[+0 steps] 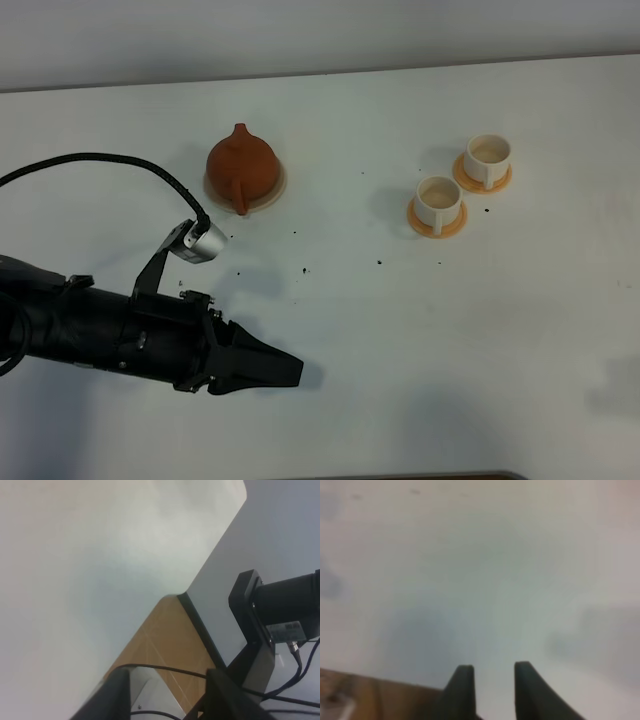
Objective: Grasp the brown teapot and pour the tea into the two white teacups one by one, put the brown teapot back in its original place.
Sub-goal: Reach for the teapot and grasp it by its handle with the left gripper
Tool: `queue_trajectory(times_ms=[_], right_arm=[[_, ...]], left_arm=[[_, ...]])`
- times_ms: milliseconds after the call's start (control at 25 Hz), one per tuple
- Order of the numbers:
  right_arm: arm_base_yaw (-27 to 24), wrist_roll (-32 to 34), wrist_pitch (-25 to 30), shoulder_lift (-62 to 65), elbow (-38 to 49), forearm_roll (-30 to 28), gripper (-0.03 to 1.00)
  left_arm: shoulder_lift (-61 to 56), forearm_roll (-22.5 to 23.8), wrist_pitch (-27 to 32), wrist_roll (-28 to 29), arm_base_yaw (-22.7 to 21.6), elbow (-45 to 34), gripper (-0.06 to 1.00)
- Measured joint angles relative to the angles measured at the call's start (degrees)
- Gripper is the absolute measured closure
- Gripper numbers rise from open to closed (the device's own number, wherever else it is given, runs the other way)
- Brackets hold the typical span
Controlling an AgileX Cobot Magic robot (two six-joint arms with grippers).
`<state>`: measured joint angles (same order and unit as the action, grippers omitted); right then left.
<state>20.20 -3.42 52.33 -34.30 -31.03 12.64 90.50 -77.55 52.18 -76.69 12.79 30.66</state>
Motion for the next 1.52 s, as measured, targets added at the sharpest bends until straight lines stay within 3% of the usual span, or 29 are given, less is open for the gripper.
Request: queue_trajectory(times_ms=[120, 320, 560, 960, 1400, 1520], right_arm=[[0.0, 2.07, 5.28, 7.49, 0.0, -4.72, 0.78], [0.0, 2.31, 10.48, 18.44, 1.38, -6.82, 0.78], [0.0, 1.07, 10.67, 26.08, 1.98, -7.66, 0.78], [0.0, -8.18, 9.9, 27.18, 2.79, -4.27, 0.77], [-0.09, -8.68, 9.72, 27.38, 2.89, -4.28, 0.75], [-2.57, -8.68, 9.66, 28.49, 2.89, -3.69, 0.75]], left_arm=[[0.0, -0.45, -0.23, 0.0, 0.0, 0.0, 0.59], [0.0, -0.51, -1.53, 0.0, 0.0, 0.0, 0.59], [0.0, -0.95, -2.99, -0.05, 0.0, 0.0, 0.59], [0.0, -0.95, -3.15, -0.17, 0.0, 0.0, 0.59], [0.0, -1.79, -6.15, -0.17, 0.0, 0.0, 0.59], [0.0, -1.79, -7.89, -0.17, 0.0, 0.0, 0.59]])
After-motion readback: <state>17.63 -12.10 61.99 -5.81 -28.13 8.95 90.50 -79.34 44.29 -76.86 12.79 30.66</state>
